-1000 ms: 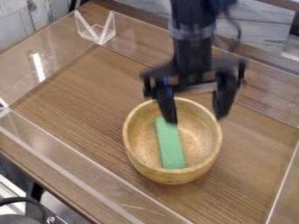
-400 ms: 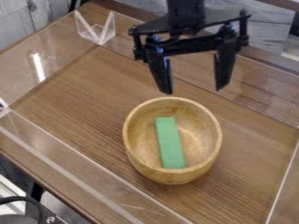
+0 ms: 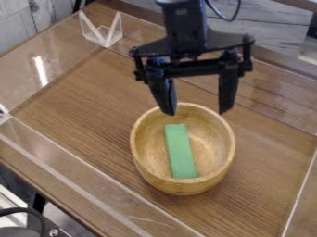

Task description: Remove the green block from inside the brown bowl and put it on the table

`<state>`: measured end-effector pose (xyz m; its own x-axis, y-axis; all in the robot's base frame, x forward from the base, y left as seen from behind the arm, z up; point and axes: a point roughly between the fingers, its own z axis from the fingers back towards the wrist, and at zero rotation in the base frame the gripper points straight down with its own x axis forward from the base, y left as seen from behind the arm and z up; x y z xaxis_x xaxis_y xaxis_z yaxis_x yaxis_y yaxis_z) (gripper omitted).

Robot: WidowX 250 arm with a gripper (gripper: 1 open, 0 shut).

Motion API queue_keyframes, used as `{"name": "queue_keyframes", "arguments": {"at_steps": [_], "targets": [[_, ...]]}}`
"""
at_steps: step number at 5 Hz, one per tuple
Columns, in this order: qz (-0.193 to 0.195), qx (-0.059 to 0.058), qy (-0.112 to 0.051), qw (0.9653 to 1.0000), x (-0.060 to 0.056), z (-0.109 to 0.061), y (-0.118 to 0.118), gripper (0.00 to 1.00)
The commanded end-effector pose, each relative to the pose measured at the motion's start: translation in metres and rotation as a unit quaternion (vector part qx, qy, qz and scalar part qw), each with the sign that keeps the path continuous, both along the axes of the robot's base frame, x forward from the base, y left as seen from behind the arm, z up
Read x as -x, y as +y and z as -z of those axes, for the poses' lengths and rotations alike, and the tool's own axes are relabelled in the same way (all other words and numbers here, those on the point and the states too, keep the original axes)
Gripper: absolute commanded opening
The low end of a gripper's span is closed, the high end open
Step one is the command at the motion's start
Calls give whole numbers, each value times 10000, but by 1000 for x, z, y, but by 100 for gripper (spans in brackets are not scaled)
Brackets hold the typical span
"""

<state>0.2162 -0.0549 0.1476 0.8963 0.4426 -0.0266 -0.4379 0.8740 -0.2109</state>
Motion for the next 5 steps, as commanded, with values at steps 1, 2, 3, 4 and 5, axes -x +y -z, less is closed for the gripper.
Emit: {"name": "queue_keyframes", "arguments": {"at_steps": [1,2,3,4,5], "targets": [[245,-56,-193,9995,-8,2,-5,100],[302,-86,-200,9993,-19,6,-7,100],[339,-92,-206,9992,-31,9,-9,100],[120,-108,-187,9997,-32,21,-8,100],[-99,-130,-180,9997,-31,32,-7,100]]}}
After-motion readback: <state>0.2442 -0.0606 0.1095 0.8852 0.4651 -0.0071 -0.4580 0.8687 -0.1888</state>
